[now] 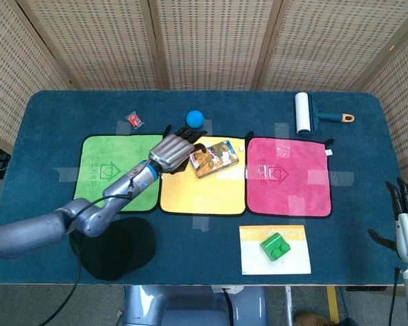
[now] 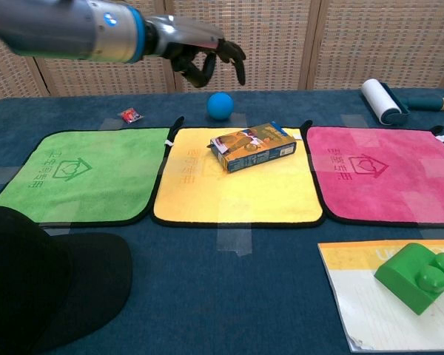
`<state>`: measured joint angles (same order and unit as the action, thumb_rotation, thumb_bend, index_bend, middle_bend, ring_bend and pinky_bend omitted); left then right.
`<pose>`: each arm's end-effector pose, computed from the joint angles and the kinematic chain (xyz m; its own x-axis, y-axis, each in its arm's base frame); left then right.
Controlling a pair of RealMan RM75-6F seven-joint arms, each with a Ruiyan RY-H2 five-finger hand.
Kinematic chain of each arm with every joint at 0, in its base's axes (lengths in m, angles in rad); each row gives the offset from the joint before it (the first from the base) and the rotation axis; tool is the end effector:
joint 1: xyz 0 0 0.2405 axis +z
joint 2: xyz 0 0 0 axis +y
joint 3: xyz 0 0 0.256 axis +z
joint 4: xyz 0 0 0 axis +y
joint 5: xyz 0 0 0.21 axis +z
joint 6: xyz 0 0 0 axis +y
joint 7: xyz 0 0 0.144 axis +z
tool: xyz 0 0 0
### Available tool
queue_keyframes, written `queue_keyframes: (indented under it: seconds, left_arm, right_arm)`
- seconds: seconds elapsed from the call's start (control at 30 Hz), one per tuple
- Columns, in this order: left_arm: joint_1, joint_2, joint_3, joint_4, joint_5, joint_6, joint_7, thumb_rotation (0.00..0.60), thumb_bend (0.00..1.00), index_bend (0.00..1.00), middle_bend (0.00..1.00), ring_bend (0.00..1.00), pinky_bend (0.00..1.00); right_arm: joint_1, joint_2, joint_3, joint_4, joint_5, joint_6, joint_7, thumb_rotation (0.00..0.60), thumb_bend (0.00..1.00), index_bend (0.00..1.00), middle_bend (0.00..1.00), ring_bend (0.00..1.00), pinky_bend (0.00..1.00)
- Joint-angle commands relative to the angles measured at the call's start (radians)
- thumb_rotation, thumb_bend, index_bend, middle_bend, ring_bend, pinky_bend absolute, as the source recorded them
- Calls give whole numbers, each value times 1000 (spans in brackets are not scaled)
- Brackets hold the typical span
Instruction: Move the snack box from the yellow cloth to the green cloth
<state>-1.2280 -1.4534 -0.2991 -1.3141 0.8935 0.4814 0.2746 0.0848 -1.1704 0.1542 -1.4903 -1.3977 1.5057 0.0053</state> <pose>-0.0044 0.4370 0.0006 0.5712 0.3228 0.7547 0.7433 -0.5934 -0.3089 -0.3338 -0.2021 0.1796 0.4369 0.1280 0.8903 -0.8986 0.1061 0.4257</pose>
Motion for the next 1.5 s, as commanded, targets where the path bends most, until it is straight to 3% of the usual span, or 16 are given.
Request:
queue_keyframes:
  seconds: [0.03,0.33,0.63,0.87,1.03,1.17,1.5]
  left_arm:
    - [-176,-146,63,182,-211,-64,98,600,1000,219,0,31,0]
    - [-366,-275,186,410,-439,-165,122,600,1000,176,0,7,0]
    - [-478,-438,264,674,-537,-257,81,600,1000,176,0,7,16]
    - [-496,-542,275,836,-535,-338,15,600,1000,157,0,7,9]
    - [-507,-604,310,939,-497,-436,-54,600,1000,141,0,7,10]
    - [-515,-624,342,994,-454,-479,-121,600,1000,143,9,36,18]
    - [-524,-604,435,1050,-311,-614,-335,600,1000,234,166,185,73]
  right_arm:
    - [2,1,7,12,20,-15,11,600,10,0,0,0,0]
    - [-3,3,17,35,51,-25,31,600,10,0,0,0,0]
    - [-5,4,27,48,70,-29,40,600,10,0,0,0,0]
    - [-6,6,33,52,79,-34,54,600,9,0,0,0,0]
    - [-11,14,37,50,80,-30,73,600,10,0,0,0,0]
    - [-14,16,39,51,79,-23,81,600,10,0,0,0,0]
    - [-17,21,41,48,81,-24,94,600,10,0,0,0,0]
